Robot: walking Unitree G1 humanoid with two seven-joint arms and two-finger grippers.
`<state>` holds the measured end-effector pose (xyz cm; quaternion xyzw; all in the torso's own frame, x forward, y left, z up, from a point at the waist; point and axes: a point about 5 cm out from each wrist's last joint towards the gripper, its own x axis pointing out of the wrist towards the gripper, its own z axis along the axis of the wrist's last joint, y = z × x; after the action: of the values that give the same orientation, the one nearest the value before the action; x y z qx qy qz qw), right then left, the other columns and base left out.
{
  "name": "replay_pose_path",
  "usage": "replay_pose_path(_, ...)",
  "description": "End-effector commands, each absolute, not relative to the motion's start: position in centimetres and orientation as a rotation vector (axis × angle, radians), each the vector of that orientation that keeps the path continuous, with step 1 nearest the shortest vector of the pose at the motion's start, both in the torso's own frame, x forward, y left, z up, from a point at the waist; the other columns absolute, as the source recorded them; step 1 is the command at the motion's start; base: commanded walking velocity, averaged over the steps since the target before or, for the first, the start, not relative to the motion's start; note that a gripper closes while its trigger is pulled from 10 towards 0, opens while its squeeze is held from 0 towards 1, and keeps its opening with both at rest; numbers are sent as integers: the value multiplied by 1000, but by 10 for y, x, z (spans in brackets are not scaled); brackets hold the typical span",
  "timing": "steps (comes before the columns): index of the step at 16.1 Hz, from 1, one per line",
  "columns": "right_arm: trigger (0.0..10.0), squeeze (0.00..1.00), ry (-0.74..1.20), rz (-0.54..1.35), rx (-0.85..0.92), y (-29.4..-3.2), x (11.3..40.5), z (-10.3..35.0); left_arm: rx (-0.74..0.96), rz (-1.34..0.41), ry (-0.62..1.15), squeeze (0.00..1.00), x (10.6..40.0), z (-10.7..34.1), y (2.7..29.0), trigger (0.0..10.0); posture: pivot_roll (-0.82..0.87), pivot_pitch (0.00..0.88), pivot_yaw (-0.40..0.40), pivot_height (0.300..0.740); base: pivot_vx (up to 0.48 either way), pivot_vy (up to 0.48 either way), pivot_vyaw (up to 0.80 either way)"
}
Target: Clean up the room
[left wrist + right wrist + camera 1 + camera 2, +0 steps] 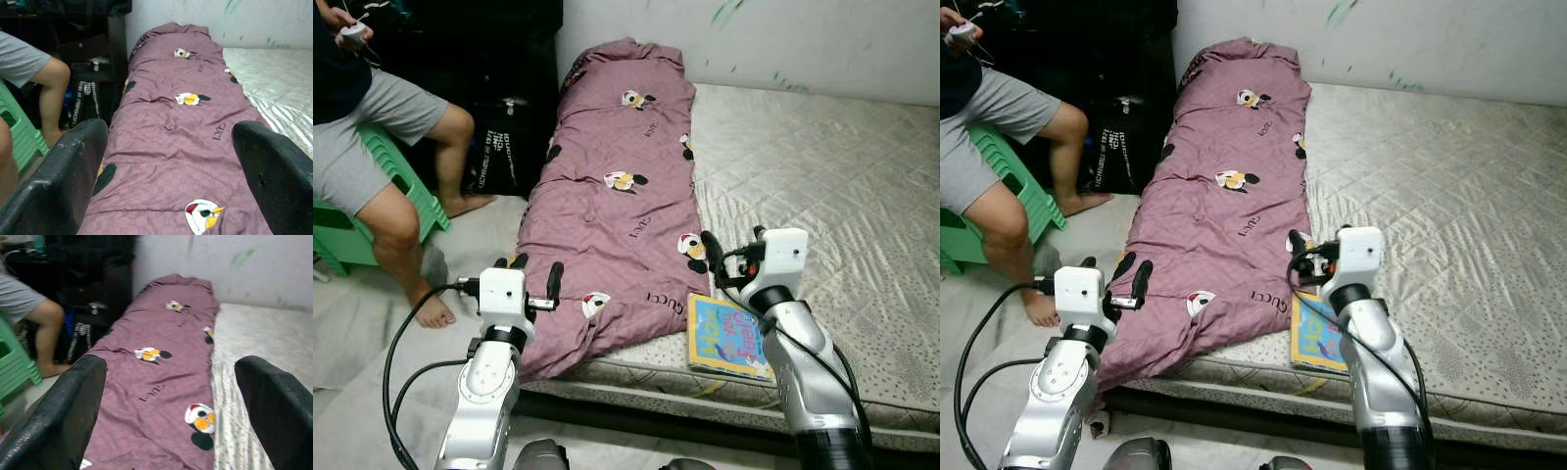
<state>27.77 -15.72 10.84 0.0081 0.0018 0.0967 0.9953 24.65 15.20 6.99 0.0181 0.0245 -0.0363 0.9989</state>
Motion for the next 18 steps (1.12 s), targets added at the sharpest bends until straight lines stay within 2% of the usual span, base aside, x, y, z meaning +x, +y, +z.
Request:
replay_pose_path(1, 10000, 0, -14, 229, -2, -151, 275, 110, 32, -78, 23, 0, 246, 76, 150, 10000, 4, 0, -34, 740, 0, 0, 0)
replay_pose_path(3, 10000, 0, 0, 161, 59, -149, 272, 101, 46, -71, -9, 0, 249, 80, 151, 10000, 23, 0, -48, 740, 0, 0, 0)
replay_pose_path(4, 10000, 0, -36, 139, 13, -148, 270, 104, 40, -30, 2, 0, 247, 78, 160, 10000, 19, 0, -50, 740, 0, 0, 0)
replay_pose_path(6, 10000, 0, -7, 54, 57, -157, 267, 99, 38, -37, 6, 0, 244, 78, 161, 10000, 13, 0, -50, 740, 0, 0, -619)
replay_pose_path(9, 10000, 0, -16, 42, 37, -166, 265, 99, 37, -55, 9, 0, 242, 77, 157, 10000, -1, 4, -41, 740, 0, 0, -146)
replay_pose_path(18, 10000, 0, -24, 13, 20, -171, 266, 100, 26, -66, 2, 0, 247, 79, 153, 10000, -10, 1, -37, 740, 0, -298, 0)
